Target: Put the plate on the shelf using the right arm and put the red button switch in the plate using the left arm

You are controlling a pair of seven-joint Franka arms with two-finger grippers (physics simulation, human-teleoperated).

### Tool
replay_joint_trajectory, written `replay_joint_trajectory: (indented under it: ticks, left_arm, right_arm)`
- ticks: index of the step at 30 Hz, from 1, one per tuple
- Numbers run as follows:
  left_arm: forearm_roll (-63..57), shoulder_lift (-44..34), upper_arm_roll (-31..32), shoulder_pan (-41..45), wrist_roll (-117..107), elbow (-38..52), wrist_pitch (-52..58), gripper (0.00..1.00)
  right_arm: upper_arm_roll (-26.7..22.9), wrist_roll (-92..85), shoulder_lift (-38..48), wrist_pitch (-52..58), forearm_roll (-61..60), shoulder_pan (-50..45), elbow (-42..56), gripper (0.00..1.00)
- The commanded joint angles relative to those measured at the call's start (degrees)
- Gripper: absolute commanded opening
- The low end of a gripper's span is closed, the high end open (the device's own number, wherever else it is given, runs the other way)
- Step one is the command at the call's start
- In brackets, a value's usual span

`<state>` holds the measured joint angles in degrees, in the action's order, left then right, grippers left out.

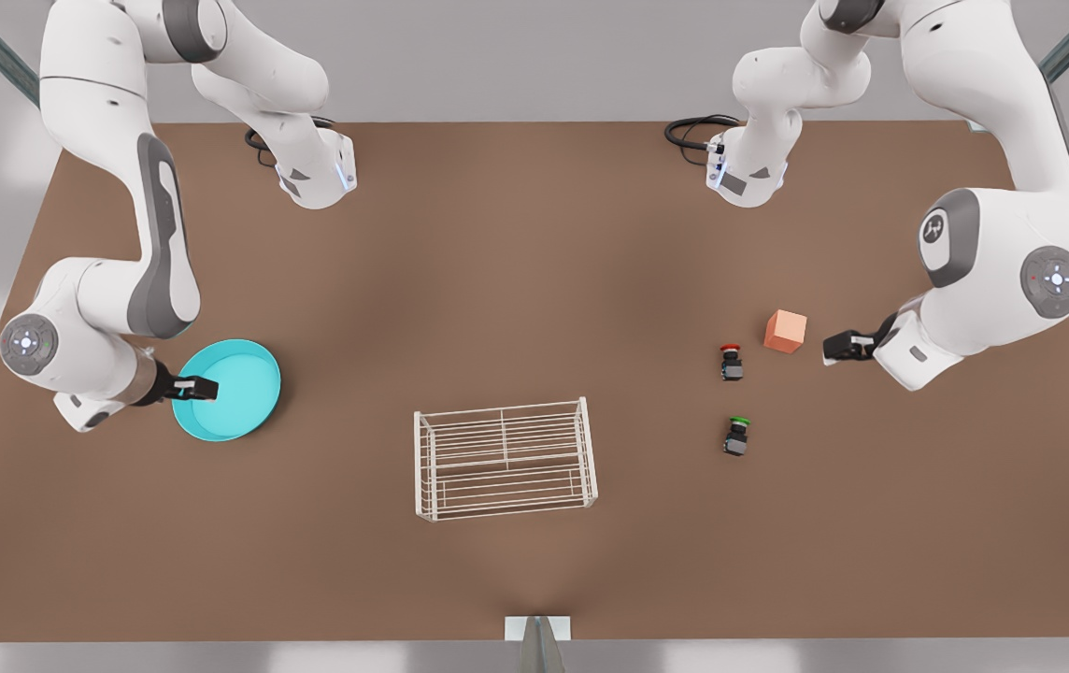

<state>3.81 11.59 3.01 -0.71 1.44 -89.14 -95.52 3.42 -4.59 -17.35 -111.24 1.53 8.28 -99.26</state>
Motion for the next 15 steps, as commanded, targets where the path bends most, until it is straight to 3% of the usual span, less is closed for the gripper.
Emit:
replay_joint_trajectory:
  ticks: [1, 7, 15]
  left_arm:
    - [-0.30, 0.01, 0.16, 0.27, 1.37, 0.10, -2.65, 1.00]
    - [-0.56, 0.10, 0.69, 0.53, 0.93, -0.78, -1.86, 1.00]
    - [-4.08, 0.19, 0.69, 0.44, 0.84, -1.30, -1.95, 1.00]
  right_arm:
    - [0.01, -7.71, -0.05, -0.82, -0.04, 0.16, 0.03, 1.00]
    - [0.18, -27.13, -7.17, -5.83, -3.64, 9.73, -0.58, 1.00]
    - [0.27, -32.67, -10.07, -15.76, -0.48, 11.85, -5.15, 1.00]
